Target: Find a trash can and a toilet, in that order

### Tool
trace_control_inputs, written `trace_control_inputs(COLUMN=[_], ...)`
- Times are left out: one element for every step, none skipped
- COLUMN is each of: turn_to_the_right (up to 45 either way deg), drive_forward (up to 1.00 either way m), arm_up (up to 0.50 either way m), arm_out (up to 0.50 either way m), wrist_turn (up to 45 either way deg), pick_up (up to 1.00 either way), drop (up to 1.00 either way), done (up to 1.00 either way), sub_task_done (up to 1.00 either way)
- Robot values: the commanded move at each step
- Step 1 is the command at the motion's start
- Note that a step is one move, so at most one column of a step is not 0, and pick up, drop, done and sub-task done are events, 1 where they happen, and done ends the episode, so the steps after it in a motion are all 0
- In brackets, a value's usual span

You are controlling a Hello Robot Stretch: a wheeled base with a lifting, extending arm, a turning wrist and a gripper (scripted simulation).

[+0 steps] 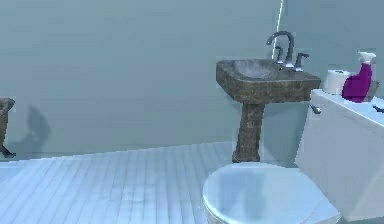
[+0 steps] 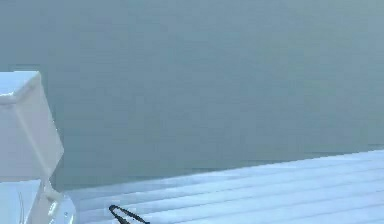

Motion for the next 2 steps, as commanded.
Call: trace_control_inputs(turn_to_the_right=[30.0, 0.0], drive_forward=[0.00, 0.00], arm_up=[0.00, 0.00], arm_out=[0.00, 0.00], wrist_turn=[0.0, 0.0], pick_up=[0.00, 0.00], drop=[0.00, 0.00], done=[0.00, 1.00], sub_task_done=[0.00, 0.00])
